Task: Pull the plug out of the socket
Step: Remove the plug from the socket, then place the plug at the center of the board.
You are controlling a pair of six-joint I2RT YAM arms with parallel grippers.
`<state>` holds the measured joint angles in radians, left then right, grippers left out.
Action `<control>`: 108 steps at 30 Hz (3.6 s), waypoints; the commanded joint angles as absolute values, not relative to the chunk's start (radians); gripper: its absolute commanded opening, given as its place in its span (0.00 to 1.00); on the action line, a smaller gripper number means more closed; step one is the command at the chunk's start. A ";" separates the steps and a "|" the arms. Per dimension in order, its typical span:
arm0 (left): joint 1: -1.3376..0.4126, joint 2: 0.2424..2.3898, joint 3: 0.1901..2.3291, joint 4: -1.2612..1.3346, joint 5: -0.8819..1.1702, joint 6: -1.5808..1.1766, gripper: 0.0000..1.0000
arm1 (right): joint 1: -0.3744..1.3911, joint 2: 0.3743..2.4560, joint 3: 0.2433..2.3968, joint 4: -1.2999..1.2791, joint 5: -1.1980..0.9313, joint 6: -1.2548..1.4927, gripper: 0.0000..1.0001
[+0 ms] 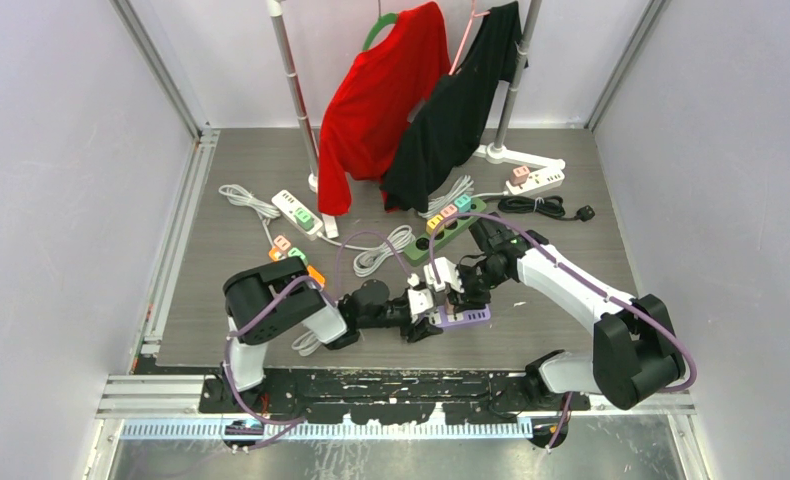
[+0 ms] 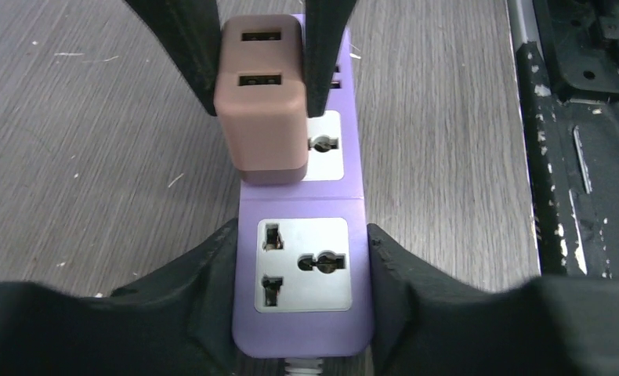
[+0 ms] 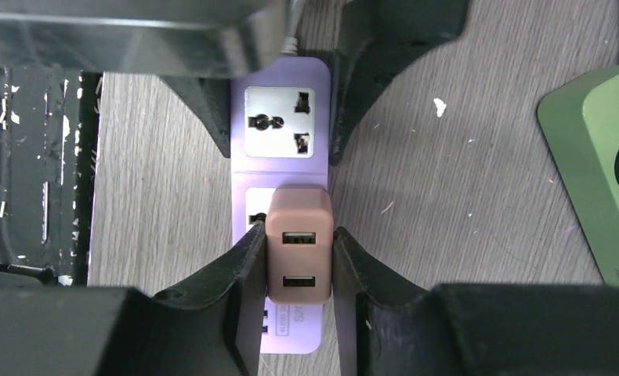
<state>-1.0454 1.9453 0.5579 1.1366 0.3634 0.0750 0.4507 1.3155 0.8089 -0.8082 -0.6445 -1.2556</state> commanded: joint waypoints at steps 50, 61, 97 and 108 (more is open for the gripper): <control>-1.017 1.950 0.552 1.054 0.369 0.014 0.00 | 0.340 1.178 0.850 -1.027 -0.890 -1.389 0.01; -1.017 1.854 0.594 0.971 0.381 -0.077 0.44 | 0.120 1.165 0.989 -0.879 -0.877 -0.854 0.01; -1.016 0.968 0.472 0.231 0.235 -0.152 0.85 | -0.204 1.559 0.972 -0.201 0.054 -0.005 0.53; -1.016 0.921 0.499 0.168 0.236 -0.159 0.86 | -0.212 1.456 0.987 -0.287 -0.156 -0.038 0.67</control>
<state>-1.0206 0.9466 0.4690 0.1814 0.2420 -0.1680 -0.2050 1.5555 0.9409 -0.2687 -0.0479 -0.0181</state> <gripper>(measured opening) 0.860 0.665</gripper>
